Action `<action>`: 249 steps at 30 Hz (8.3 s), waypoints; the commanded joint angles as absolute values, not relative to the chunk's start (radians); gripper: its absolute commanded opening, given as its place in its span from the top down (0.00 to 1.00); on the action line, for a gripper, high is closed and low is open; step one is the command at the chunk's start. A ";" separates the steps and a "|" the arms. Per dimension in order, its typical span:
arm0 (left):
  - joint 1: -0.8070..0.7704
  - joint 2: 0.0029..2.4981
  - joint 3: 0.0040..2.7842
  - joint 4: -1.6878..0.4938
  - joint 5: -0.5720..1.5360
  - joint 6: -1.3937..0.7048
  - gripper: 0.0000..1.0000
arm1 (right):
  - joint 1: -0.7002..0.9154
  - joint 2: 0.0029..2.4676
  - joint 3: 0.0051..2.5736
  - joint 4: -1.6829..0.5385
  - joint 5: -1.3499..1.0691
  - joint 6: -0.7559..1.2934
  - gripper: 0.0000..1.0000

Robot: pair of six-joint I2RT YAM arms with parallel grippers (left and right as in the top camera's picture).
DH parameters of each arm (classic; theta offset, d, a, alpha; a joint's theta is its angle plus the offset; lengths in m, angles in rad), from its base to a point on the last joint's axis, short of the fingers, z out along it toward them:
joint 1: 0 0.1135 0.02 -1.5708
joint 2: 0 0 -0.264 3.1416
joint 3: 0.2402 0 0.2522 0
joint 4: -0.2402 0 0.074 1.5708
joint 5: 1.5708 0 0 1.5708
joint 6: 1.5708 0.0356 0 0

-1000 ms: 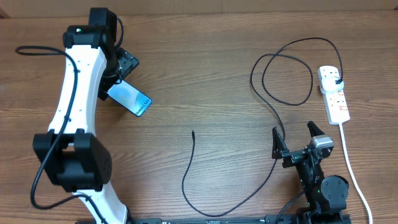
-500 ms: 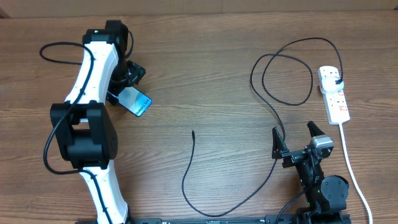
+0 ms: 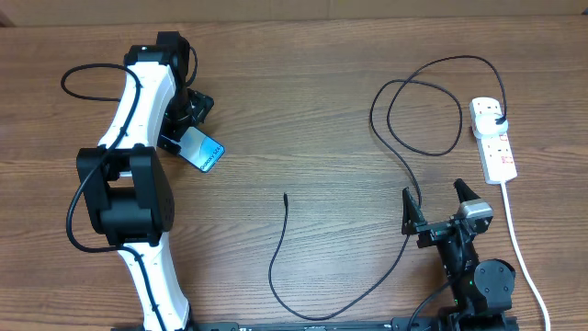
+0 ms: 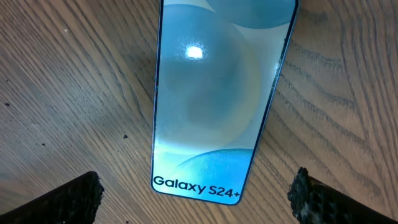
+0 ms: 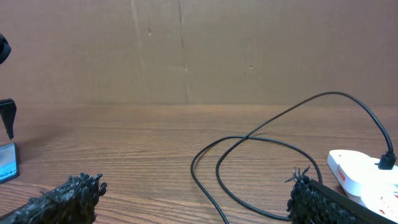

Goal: Plug charger to phone and switch on socket
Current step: 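Move the left gripper over the phone and lower onto its edges, then close the left gripper on the phone's long sides, then lift the phone with the left gripper and tilt it upright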

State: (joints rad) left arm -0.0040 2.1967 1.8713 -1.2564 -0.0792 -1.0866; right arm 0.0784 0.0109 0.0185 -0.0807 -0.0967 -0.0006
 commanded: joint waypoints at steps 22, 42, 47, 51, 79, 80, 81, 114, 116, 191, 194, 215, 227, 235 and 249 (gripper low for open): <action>-0.001 2.204 1.755 -1.105 -0.080 -1.050 0.00 | 0.076 0.003 0.008 -0.077 -0.090 -0.004 0.00; 0.007 2.204 1.628 -0.963 -0.037 -1.051 0.00 | 0.076 0.003 0.008 -0.077 -0.090 -0.004 0.00; 0.007 2.204 1.628 -0.961 -0.065 -1.050 0.00 | 0.076 0.003 0.008 -0.077 -0.090 -0.004 0.00; 0.007 2.204 1.628 -0.952 -0.063 -1.054 0.00 | 0.076 0.003 0.008 -0.077 -0.090 -0.004 0.00; 0.012 2.204 1.601 -0.943 -0.050 -1.055 0.00 | 0.076 0.003 0.008 -0.077 -0.090 -0.004 0.00; 0.012 2.204 1.600 -0.945 -0.050 -1.055 0.00 | 0.076 0.003 0.008 -0.077 -0.090 -0.004 0.00; 0.012 2.204 1.599 -0.947 -0.050 -1.055 0.00 | 0.076 0.003 0.008 -0.077 -0.090 -0.004 0.00; 0.013 2.204 1.599 -0.958 -0.055 -1.055 0.12 | 0.076 0.003 0.008 -0.077 -0.090 -0.004 0.00; 0.013 2.204 1.599 -0.955 -0.055 -1.055 0.14 | 0.076 0.003 0.008 -0.077 -0.090 -0.004 0.00; 0.013 2.189 1.975 -1.070 0.946 -1.135 0.96 | 0.076 0.003 0.008 -0.077 -0.090 -0.004 0.00; 0.013 2.189 1.975 -1.078 1.109 -1.161 0.96 | 0.076 0.003 0.008 -0.077 -0.090 -0.004 0.00; 0.010 2.189 1.975 -1.272 1.357 -1.077 0.96 | 0.076 0.003 0.008 -0.077 -0.090 -0.004 0.00; -0.027 2.189 1.975 -1.271 1.288 -1.069 0.96 | 0.076 0.003 0.008 -0.077 -0.090 -0.004 0.00; -0.036 2.189 1.975 -1.271 1.271 -1.069 0.96 | 0.076 0.003 0.008 -0.077 -0.090 -0.004 0.00; -0.041 2.189 1.975 -1.272 1.245 -1.058 0.96 | 0.076 0.003 0.008 -0.077 -0.090 -0.004 0.00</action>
State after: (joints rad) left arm -0.0341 2.1952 1.9457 -1.2686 1.2179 -1.0924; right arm 0.0784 0.0109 0.0185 -0.0807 -0.0971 -0.0006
